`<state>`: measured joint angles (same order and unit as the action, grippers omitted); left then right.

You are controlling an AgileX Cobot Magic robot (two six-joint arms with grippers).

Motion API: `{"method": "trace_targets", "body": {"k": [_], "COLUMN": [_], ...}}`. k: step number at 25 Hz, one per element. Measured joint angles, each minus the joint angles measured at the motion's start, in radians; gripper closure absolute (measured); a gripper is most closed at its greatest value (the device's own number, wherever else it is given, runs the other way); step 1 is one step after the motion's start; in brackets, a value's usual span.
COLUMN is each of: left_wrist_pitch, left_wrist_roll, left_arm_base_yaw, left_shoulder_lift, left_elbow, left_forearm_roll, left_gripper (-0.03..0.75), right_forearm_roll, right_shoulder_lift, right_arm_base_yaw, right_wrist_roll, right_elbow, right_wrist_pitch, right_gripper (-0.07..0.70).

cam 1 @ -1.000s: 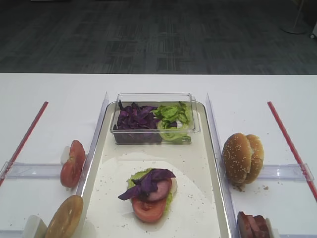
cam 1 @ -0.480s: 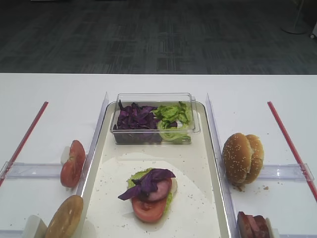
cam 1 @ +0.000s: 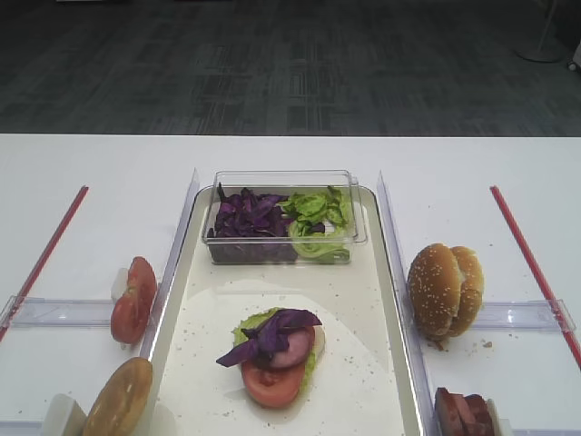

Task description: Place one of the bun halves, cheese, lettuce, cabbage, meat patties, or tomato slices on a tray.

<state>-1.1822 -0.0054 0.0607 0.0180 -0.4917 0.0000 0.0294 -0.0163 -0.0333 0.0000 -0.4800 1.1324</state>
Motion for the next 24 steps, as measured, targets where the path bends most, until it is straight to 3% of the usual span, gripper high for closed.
{"method": "trace_targets", "body": {"k": [24], "left_wrist_pitch": [0.0], "left_wrist_roll": [-0.002], "left_arm_base_yaw": [0.0], "left_shoulder_lift": [0.0], "left_elbow": [0.0], "left_forearm_roll": [0.0], "left_gripper": [0.203], "right_forearm_roll": [0.0], "right_shoulder_lift": [0.0], "right_arm_base_yaw": [0.0], "right_wrist_roll": [0.0], "right_elbow": [0.0], "right_wrist_pitch": [0.0], "right_gripper": [0.061]}}
